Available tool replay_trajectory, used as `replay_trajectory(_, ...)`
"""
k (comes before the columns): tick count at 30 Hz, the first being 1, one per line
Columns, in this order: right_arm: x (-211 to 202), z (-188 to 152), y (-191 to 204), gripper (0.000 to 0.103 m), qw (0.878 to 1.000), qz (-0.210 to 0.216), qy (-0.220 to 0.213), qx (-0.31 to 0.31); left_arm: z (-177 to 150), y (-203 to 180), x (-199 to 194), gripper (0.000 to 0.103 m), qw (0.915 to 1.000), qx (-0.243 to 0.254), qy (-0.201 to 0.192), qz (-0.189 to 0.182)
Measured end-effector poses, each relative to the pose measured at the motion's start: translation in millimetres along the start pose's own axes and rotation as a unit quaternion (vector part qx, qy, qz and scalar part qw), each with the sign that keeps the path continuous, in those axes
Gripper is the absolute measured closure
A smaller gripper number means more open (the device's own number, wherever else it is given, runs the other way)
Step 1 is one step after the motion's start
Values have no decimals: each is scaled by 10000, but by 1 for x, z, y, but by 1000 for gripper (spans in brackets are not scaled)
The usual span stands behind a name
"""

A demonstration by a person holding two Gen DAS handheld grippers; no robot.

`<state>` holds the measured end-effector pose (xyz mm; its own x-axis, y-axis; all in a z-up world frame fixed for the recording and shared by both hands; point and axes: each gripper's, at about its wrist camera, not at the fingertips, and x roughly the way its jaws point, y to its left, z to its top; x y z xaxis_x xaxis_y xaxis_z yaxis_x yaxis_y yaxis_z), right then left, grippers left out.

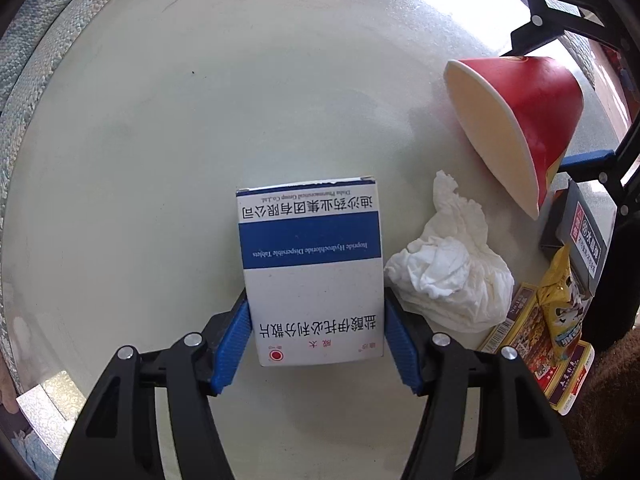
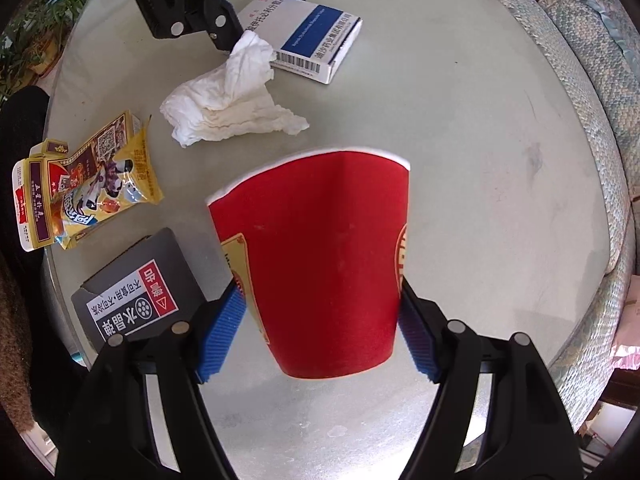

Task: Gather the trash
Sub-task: 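Lift the white box and red cup with both tools toward the yellow bin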

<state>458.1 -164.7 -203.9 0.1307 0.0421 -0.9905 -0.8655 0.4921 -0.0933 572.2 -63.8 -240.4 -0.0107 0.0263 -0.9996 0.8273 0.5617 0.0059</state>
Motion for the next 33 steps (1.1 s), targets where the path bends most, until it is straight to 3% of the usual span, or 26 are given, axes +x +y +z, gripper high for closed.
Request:
replay_trajectory(6,-13,-23,4,32,9982,-312,-181,471,-10,17,-11,42,9975,-635,-237,216)
replay_trajectory(15,-66,-22,5,32,9851,-860,-690,1317,-47,13,-73,42,9909,-955,-768,556)
replay_trajectory(19,-85,-12,17,32,9759,-1069,-857,1696,-88,-11,-94,42,9859,-1121,-1030,697)
replay_trajectory(23,-107,-7,48,32,9700,-1180,-1052,1848,-108,-27,-121,42,9785,-1419,-1280,771)
replay_trajectory(33,-141,-19,122,32,9586,-1049,-1228,2347,-176,-126,-152,42,9699,-1683,-1565,802)
